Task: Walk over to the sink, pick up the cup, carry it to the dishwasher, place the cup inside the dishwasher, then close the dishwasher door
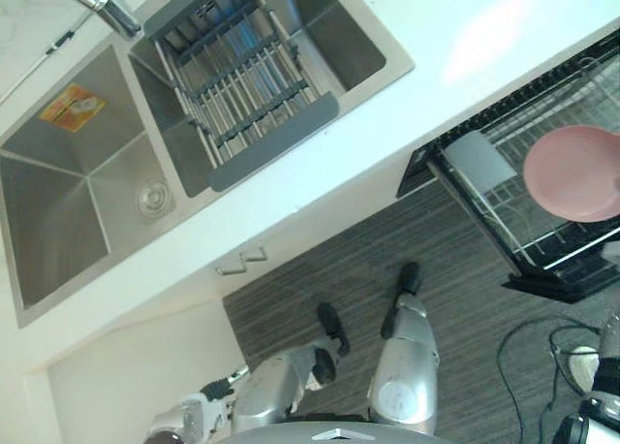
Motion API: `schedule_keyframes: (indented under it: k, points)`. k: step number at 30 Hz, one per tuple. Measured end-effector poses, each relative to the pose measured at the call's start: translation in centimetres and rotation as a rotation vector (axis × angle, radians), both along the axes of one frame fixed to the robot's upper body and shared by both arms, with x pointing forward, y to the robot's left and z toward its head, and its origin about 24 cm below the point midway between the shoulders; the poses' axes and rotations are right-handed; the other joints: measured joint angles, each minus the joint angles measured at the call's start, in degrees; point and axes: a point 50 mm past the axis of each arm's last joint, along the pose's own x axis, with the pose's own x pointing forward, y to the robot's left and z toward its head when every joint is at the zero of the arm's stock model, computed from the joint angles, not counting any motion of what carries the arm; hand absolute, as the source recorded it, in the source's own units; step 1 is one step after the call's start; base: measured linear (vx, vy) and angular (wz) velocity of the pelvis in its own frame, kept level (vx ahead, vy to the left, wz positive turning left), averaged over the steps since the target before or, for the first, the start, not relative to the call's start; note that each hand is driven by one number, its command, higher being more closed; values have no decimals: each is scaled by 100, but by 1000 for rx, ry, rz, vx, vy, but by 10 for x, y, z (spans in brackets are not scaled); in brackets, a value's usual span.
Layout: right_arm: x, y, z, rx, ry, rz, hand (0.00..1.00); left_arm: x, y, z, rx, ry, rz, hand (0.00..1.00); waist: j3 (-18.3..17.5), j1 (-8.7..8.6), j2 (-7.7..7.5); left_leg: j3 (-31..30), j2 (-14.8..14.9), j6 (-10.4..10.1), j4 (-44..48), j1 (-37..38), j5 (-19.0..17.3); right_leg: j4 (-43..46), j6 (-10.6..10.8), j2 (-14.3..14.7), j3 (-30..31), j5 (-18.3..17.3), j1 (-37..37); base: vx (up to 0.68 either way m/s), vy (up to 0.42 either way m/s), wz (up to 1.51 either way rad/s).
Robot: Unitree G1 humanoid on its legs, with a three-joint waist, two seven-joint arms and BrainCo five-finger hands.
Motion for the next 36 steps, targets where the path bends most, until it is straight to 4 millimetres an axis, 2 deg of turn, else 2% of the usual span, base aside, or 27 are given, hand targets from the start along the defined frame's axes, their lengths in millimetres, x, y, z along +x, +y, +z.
schedule_keyframes:
  k: [1, 3, 4, 7, 9, 11, 12, 14, 15, 16, 17, 19, 21, 22, 25, 29, 33, 36]
  points:
    - [-11, -7, 3, 17, -52, -52, 0, -5, 4, -1, 5, 10, 34, 0, 42, -62, -61, 55, 54, -35, -5, 82, -48, -129, -12, 82, 14, 35, 107, 41, -34, -31]
    - [-22, -14, 6, 38, -108, -108, 0, -9, 8, -2, 15, 20, 51, 0, 63, -122, -91, 165, 110, -50, 1, 143, -80, -254, -32, 171, 67, 86, 176, 45, -26, -27]
    - [-31, -20, 6, 58, -148, -150, 0, -12, 11, -2, 17, 24, 77, 0, 113, -187, -165, 184, 149, -46, 0, 165, -78, -342, -35, 241, 73, 116, 225, 53, -33, -26]
    - [-47, -32, -4, 136, -208, -247, 0, -12, 19, -1, 48, 26, 87, 0, 163, -237, -240, 356, 244, -87, -2, 302, -103, -471, -11, 385, 194, 181, 314, 65, -41, -29]
    - [-56, -41, -20, 217, -236, -292, 0, -9, 23, 1, 50, 15, 116, 0, 187, -271, -275, 417, 287, -107, -4, 336, -116, -472, -15, 450, 237, 178, 323, 54, -43, -19]
    - [-61, -41, -54, 365, -271, -313, 0, -8, 24, 2, 51, 17, 118, 0, 195, -255, -288, 479, 327, -117, -2, 381, -122, -473, -30, 522, 330, 161, 318, 48, -46, -23]
    - [-60, -39, -63, 406, -275, -303, 0, -8, 24, 2, 49, 20, 118, 0, 196, -247, -289, 486, 333, -119, 1, 396, -123, -472, -33, 538, 353, 156, 318, 40, -53, -25]
    - [-50, -20, -102, 545, -253, -237, 0, -9, 21, 1, 29, 29, 148, 0, 220, -153, -326, 417, 332, -129, 101, 427, -137, -447, -51, 579, 527, 115, 282, 18, -54, -37]
    - [-44, -13, -111, 579, -246, -206, 100, -10, 20, 1, 23, 31, 160, 0, 241, -115, -359, 296, 334, -122, 179, 409, -177, -448, -73, 601, 598, 97, 265, -10, -70, -62]
    - [-32, 0, -125, 631, -222, -143, 100, -11, 17, 1, 15, 38, 162, 0, 255, 28, -391, 11, 351, -140, 364, 354, -313, -442, -85, 675, 765, 90, 202, -23, -61, -61]
    - [-25, 7, -129, 650, -208, -111, 100, -11, 16, 0, 9, 42, 165, 0, 252, 108, -398, -115, 362, -134, 466, 303, -405, -436, -90, 719, 844, 97, 152, -51, -65, -82]
    - [1, 36, -141, 699, -170, 9, 100, -13, 12, -1, -3, 52, 204, 0, 268, 271, -449, -165, 428, -136, 731, 101, -755, -531, -93, 893, 969, 106, 60, -72, -35, -60]
    - [17, 52, -145, 725, -150, 69, 100, -14, 11, -2, 6, 59, 211, 0, 255, 381, -472, -116, 493, -146, 735, 72, -773, -593, -166, 959, 966, 125, 69, -18, 13, -22]
    - [24, 60, -150, 748, -135, 88, 100, -16, 14, -2, 16, 66, 217, 0, 271, 422, -580, -134, 526, -219, 920, 48, -840, -539, -195, 972, 963, 207, 72, 47, 5, -7]
    - [42, 70, -159, 803, -94, 109, 100, -22, 16, -4, 27, 90, 228, 0, 245, 563, -680, -185, 717, -260, 1212, -89, -917, -579, -223, 1103, 946, 233, 83, 88, -36, 0]
    - [59, 70, -159, 817, -49, 116, 100, -23, 25, -3, 50, 87, 222, 0, 244, 679, -679, -304, 737, -280, 1229, -129, -907, -515, -210, 1126, 931, 198, 38, 77, -10, 0]
    - [69, 66, -144, 753, -30, 157, 100, -16, 30, -1, 67, 79, 176, 0, 240, 680, -674, -310, 672, -279, 1417, -342, -907, -271, -196, 1051, 1008, 134, -237, -11, 9, -4]
    - [82, 68, -129, 712, -37, 202, 100, -11, 24, -1, 53, 74, 149, 0, 238, 687, -669, -302, 623, -242, 1558, -482, -951, -212, -188, 1036, 1137, 157, -403, -63, 4, -19]
